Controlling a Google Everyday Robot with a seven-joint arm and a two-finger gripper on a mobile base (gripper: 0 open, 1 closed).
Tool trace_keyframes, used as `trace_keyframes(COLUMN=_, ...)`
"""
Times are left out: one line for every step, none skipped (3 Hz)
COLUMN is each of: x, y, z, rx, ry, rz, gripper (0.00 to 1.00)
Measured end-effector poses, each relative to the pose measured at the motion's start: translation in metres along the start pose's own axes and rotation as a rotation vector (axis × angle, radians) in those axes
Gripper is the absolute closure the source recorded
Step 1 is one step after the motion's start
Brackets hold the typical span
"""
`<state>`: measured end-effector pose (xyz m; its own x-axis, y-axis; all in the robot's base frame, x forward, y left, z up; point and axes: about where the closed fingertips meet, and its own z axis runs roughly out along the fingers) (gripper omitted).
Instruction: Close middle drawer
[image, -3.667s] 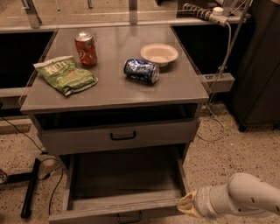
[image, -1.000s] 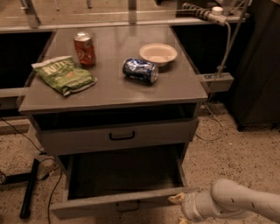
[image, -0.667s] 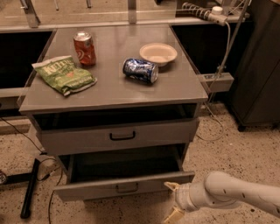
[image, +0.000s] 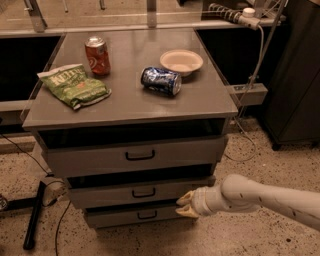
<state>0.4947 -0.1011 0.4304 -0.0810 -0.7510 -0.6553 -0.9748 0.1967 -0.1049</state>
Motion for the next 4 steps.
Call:
trace_keyframes(x=-0.0052, y=-0.0612, z=0.0107, rx=0.069, ry=0.053, rz=-0.020, gripper=0.63)
trace_keyframes(x=-0.0091, y=-0.0622, z=0.0151, rx=0.060, ry=0.055, rz=-0.028, gripper=0.40)
trace_keyframes(x=-0.0088, y=-0.0619, z=0.0150, rx=0.060, ry=0.054, rz=-0.028, gripper=0.17)
trace_keyframes(x=-0.0078, y=-0.0556, z=0.0133, rx=0.060, ry=0.054, rz=-0.028, gripper=0.00)
